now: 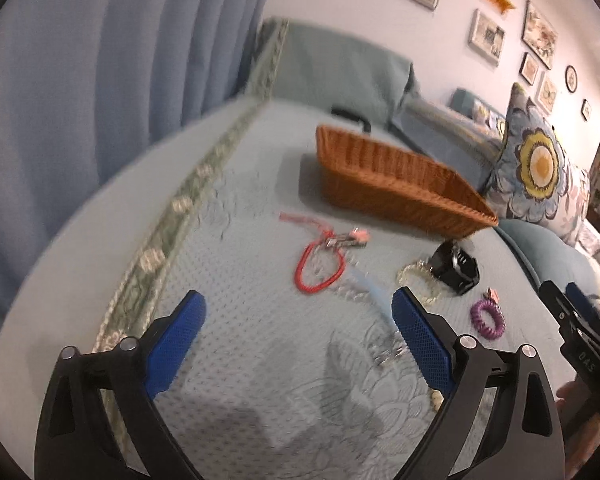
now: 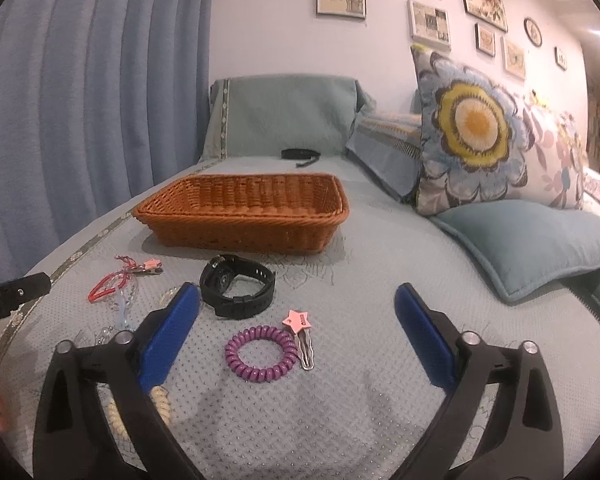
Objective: Organize jewelry
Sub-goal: 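Grasp the pink star hair clip with the right tool while the left tool grasps the red string bracelet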
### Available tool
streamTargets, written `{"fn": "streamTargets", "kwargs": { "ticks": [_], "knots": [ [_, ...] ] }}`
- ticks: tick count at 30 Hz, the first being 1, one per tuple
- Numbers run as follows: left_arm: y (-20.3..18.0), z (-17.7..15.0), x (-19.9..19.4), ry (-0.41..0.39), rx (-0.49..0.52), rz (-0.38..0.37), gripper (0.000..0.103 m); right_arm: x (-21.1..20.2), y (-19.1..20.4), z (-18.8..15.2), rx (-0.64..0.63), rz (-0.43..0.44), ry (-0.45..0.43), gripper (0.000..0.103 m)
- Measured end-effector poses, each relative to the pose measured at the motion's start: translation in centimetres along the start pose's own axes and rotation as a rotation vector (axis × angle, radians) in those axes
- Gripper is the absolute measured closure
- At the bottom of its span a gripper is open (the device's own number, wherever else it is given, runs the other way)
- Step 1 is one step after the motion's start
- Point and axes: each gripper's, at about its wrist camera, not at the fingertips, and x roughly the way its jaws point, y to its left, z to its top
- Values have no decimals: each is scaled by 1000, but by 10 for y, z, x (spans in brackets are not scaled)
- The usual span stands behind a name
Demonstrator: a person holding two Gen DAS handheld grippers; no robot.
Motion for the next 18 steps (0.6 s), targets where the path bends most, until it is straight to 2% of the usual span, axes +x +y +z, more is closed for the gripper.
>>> {"fn": "streamTargets", "kwargs": {
  "ticks": [2,3,5,8,10,12,15,16,18],
  "knots": [
    [8,6,9,50,-16,-30,16,6,-4,2,12,32,40,22],
    [9,10,15,85,-19,-49,19,9,-7,2,18,40,64,23],
    [6,18,24,116,1,-52,25,15,-13,3,27,66,105,32],
    [4,27,40,148,22,-49,28,24,-21,3,16,50,158,43],
    [6,32,55,179,24,-38,37,29,-28,4,18,58,193,50],
    [11,35,64,196,12,-42,44,33,-33,2,28,90,221,53],
    [21,34,73,203,-10,-44,46,43,-28,-1,39,154,283,55],
    [23,34,76,208,-13,-47,47,45,-25,-2,29,155,300,56],
    [25,35,80,215,-1,-38,52,52,-16,-7,-6,135,346,65]
  ]
}}
